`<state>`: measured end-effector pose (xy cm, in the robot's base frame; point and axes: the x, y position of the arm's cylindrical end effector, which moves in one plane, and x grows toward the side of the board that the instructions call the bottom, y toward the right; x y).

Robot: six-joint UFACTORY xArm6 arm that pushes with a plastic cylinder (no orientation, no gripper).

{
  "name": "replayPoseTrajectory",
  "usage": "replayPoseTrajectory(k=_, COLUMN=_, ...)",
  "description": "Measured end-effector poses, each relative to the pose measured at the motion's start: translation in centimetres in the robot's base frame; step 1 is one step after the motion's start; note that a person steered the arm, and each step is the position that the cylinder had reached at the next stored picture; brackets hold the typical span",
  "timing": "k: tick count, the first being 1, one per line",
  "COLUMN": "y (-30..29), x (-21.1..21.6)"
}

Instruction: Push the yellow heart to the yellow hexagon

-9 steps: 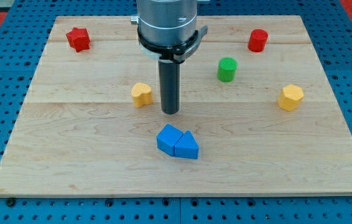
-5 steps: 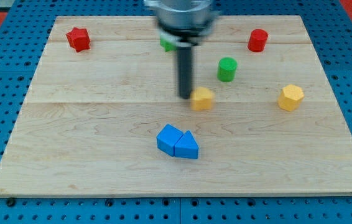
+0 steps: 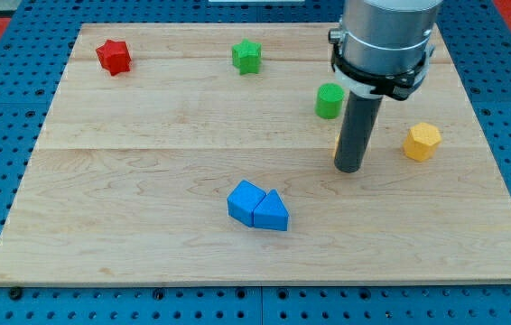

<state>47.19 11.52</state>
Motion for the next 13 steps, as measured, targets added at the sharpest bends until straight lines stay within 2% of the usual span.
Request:
replayPoseTrajectory(k=2, y=7.5, x=-0.4)
replayPoseTrajectory(k=3, y=8.7, x=0.1)
replayPoseTrajectory(k=4, y=3.1, x=0.6)
replayPoseTrajectory(k=5, y=-0.2, x=-3.2)
replayPoseTrajectory(k=6, y=-0.2, x=-5.7)
replayPoseTrajectory(k=7, y=-0.4, x=-5.6)
replayPoseTrajectory(k=9, y=-4.0, x=-8.9)
replayPoseTrajectory(k=13, y=-6.6, x=-11.0)
